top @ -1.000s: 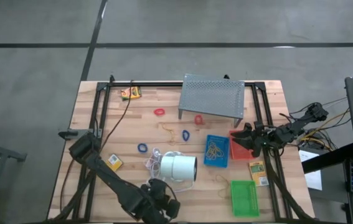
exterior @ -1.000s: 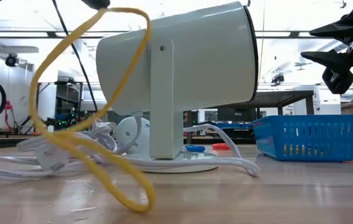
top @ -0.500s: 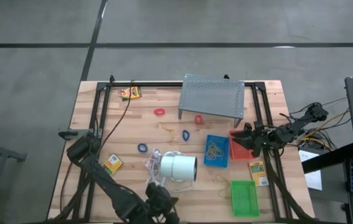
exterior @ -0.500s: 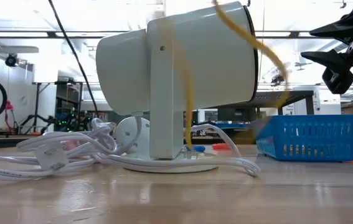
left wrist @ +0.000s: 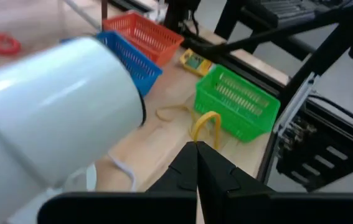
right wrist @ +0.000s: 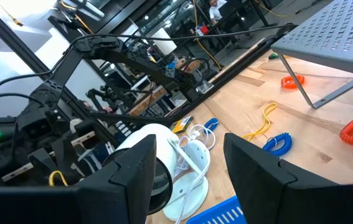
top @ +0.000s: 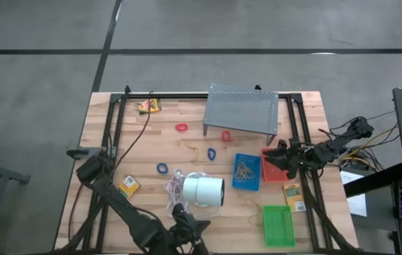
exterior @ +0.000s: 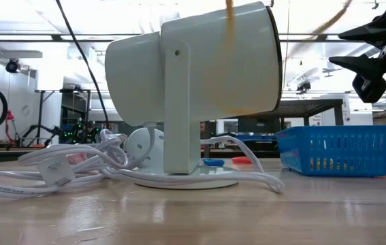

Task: Pick & Place Office Desk Supplies
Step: Put the yellow rubber band into the blue bin

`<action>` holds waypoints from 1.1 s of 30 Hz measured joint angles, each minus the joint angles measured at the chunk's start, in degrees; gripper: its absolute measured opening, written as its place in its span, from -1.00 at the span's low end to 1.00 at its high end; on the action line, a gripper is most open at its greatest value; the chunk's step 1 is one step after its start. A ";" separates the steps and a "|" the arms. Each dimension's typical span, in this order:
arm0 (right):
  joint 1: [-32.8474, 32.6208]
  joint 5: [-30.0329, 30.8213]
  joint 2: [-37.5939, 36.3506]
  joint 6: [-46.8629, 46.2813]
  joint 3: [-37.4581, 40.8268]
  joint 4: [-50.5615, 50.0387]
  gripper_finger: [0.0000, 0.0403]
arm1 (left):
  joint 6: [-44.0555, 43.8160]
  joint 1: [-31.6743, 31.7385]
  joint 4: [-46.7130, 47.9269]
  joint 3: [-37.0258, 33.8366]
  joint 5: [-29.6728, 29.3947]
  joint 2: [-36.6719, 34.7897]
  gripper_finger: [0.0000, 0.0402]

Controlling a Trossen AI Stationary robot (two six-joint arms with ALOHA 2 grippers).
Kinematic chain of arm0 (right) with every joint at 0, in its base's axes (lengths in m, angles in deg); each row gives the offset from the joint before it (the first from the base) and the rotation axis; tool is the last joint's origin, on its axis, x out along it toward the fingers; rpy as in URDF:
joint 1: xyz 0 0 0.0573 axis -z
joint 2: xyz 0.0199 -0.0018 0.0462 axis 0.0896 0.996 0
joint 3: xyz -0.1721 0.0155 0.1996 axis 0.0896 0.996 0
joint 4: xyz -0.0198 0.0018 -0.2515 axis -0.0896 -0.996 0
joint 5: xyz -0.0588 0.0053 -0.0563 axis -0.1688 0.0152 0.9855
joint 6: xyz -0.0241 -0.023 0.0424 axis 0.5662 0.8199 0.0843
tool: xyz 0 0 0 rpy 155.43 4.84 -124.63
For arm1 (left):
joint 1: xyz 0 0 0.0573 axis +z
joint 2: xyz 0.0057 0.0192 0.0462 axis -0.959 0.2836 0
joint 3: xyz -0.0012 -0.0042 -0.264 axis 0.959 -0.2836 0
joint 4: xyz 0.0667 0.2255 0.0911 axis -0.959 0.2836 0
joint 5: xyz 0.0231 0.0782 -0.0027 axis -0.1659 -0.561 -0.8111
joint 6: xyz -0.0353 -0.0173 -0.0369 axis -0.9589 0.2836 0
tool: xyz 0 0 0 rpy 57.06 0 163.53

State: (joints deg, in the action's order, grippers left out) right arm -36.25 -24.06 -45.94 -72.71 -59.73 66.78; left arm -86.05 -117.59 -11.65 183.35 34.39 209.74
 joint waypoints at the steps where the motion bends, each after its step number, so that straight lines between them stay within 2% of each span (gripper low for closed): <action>1: -0.01 0.00 0.00 0.00 0.00 -0.01 -0.08 | 0.92 0.23 -0.68 0.00 -0.31 0.00 -1.00; 12: 0.01 0.00 0.00 0.00 0.00 -0.01 -0.08 | 4.29 4.47 -3.81 0.81 -3.97 0.00 -1.00; 21: -0.01 -0.01 0.00 0.01 0.00 -0.01 -0.08 | 22.80 9.51 -5.34 8.22 -7.02 0.00 -1.00; 24: 0.00 -0.02 0.00 0.01 0.00 -0.01 -0.08 | 27.01 11.42 -5.34 10.14 -7.00 0.00 -1.00; 33: 0.00 -0.01 0.00 0.01 0.00 -0.01 -0.08 | 29.27 15.70 -5.24 10.54 -2.58 -0.55 -1.00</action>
State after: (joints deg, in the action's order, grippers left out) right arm -36.25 -24.07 -45.94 -72.71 -59.73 66.77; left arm -56.78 -101.90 -16.89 193.89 31.81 209.19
